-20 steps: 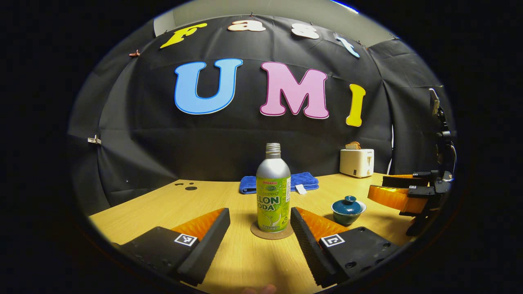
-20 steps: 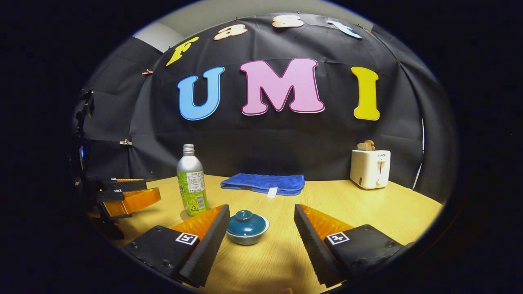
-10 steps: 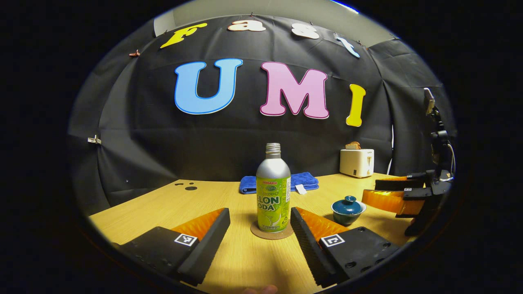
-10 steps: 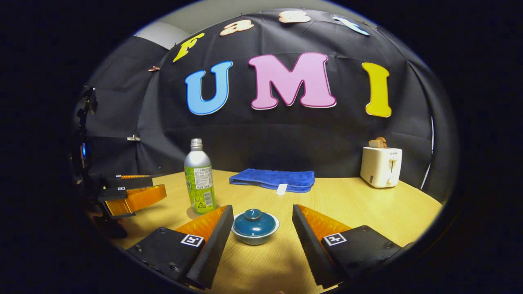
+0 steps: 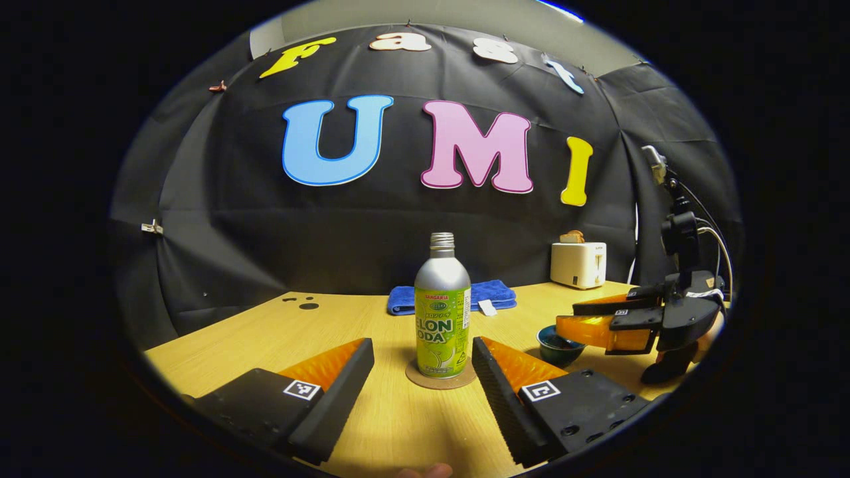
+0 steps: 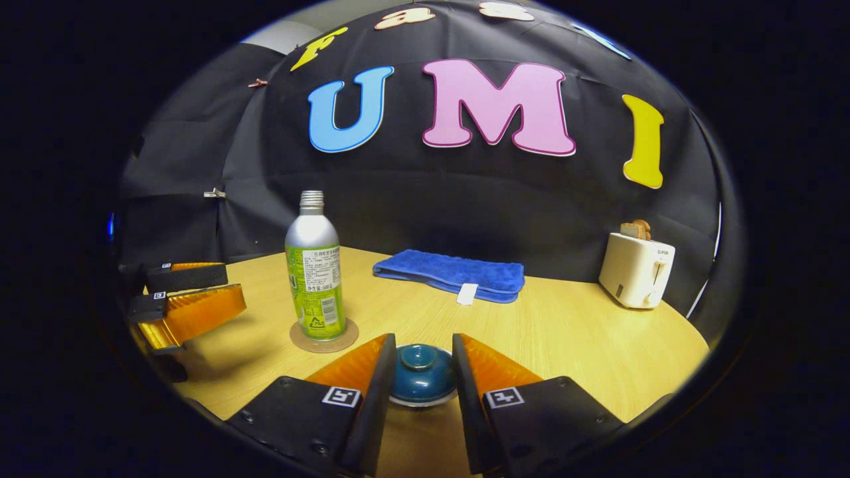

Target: Open the teacup lid with one hand, grasp the water bottle and pour water into the teacup with the other hand; after pouring, place the water bottle on the coaster and then close the teacup lid.

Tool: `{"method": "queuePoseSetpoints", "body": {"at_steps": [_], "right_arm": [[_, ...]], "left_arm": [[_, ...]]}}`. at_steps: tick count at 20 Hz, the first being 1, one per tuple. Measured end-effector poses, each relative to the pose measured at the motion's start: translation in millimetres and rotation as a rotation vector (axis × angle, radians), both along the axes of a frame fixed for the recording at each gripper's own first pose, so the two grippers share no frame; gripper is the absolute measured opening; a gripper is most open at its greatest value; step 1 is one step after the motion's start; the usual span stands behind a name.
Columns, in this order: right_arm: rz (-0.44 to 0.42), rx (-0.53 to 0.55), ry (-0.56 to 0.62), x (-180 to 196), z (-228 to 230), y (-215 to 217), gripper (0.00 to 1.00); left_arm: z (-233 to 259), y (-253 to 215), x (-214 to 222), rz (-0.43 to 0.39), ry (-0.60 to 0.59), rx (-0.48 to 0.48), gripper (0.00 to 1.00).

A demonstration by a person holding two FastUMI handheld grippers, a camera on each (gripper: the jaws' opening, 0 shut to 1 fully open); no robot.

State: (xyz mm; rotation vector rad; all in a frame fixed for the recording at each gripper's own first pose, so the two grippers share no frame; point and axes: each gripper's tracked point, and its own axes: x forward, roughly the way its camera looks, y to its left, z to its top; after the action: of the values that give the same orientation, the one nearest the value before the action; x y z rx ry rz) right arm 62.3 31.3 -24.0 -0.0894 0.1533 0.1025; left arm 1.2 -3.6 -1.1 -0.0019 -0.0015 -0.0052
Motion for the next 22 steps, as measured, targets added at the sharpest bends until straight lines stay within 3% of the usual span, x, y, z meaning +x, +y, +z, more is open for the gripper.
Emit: {"method": "queuePoseSetpoints", "body": {"at_steps": [2,5,7,9,10,11,18,22], "right_arm": [[0.008,-0.010,0.011,1.8,-0.3,1.8,0.52],[0.006,-0.003,0.008,0.4,0.0,-0.1,0.34],[-0.028,0.021,-0.047,-2.0,11.0,-6.9,0.30],[-0.044,0.051,-0.102,-8.1,18.9,-12.1,0.30],[-0.045,0.066,-0.113,-11.6,19.6,-13.4,0.34],[-0.046,0.081,-0.118,-16.0,20.2,-15.3,0.30],[-0.073,0.093,-0.185,-58.5,30.6,-41.7,0.30],[-0.068,0.093,-0.188,-73.6,31.0,-52.0,0.30]], "left_arm": [[0.2,-0.3,0.4,0.000,0.001,0.000,0.94],[0.8,-0.4,0.1,0.000,0.001,0.000,0.94],[0.9,-0.3,0.1,0.000,0.001,0.001,0.94],[0.9,-0.6,0.5,0.001,0.001,0.001,0.95],[0.1,-0.9,0.3,0.001,0.002,0.001,0.94],[0.7,-0.8,0.2,0.001,0.002,0.001,0.94],[0.9,-8.3,16.0,-0.007,0.001,0.015,0.95],[2.3,-24.3,43.9,-0.043,0.001,0.086,0.95]]}}
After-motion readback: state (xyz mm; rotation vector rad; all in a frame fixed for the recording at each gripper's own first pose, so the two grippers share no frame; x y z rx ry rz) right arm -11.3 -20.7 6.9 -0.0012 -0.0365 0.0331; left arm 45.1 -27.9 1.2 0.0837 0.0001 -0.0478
